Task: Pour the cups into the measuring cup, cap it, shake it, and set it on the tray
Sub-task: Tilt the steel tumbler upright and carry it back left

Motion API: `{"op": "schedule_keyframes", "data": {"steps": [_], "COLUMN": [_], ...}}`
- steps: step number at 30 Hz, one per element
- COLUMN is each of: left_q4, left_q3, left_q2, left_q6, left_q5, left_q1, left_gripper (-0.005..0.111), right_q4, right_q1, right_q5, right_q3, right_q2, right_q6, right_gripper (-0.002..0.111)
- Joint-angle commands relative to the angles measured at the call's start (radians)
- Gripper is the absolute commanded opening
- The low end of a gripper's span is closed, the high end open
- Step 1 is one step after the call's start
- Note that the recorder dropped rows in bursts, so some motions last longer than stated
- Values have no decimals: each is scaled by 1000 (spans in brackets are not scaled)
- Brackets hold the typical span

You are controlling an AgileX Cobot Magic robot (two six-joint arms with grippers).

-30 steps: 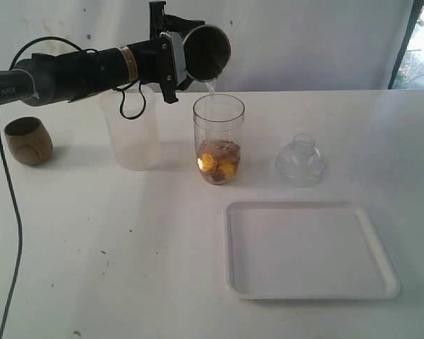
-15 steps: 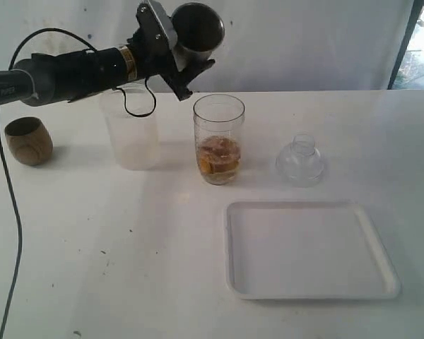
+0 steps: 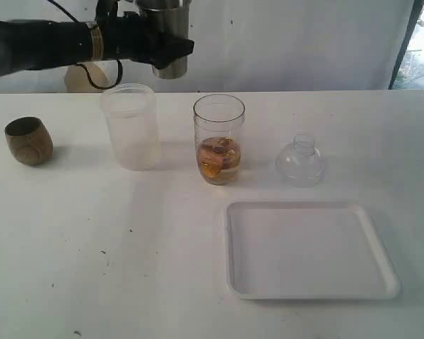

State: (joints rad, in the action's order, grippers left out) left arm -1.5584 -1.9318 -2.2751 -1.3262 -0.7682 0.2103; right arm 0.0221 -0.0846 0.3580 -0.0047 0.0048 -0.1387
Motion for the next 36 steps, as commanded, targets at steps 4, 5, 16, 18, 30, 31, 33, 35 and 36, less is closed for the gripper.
{"op": "schedule_keyframes", "data": {"steps": [4, 5, 16, 18, 30, 31, 33, 35, 36], "left_q4": [-148, -148, 174, 287, 567, 636, 721, 802, 826], "left_q3": [13, 29, 451, 533, 900, 937, 989, 1044, 1065], "left_q2": [155, 169, 394, 428, 495, 496, 498, 498, 498], "left_q6": [-218, -218, 145, 245, 601, 654, 740, 816, 839], "left_q5": [-65, -65, 2, -2, -9, -13, -35, -82, -100], "left_q1": [-53, -65, -195, -217, -258, -258, -258, -258, -258], "left_gripper": [0, 0, 0, 0, 0, 0, 0, 0, 0], "right_q4": [3, 3, 3, 3, 3, 3, 3, 3, 3], "right_q1": [3, 3, 3, 3, 3, 3, 3, 3, 3], "right_q5": [-8, -8, -8, -8, -8, -8, -8, -8, -8], "right_q3": [5, 5, 5, 5, 5, 5, 5, 5, 5], "right_q2": [-5, -5, -5, -5, -5, -5, -5, -5, -5], "right_q6": [-5, -5, -5, -5, -5, -5, -5, -5, -5], "right_gripper": [0, 0, 0, 0, 0, 0, 0, 0, 0]}}
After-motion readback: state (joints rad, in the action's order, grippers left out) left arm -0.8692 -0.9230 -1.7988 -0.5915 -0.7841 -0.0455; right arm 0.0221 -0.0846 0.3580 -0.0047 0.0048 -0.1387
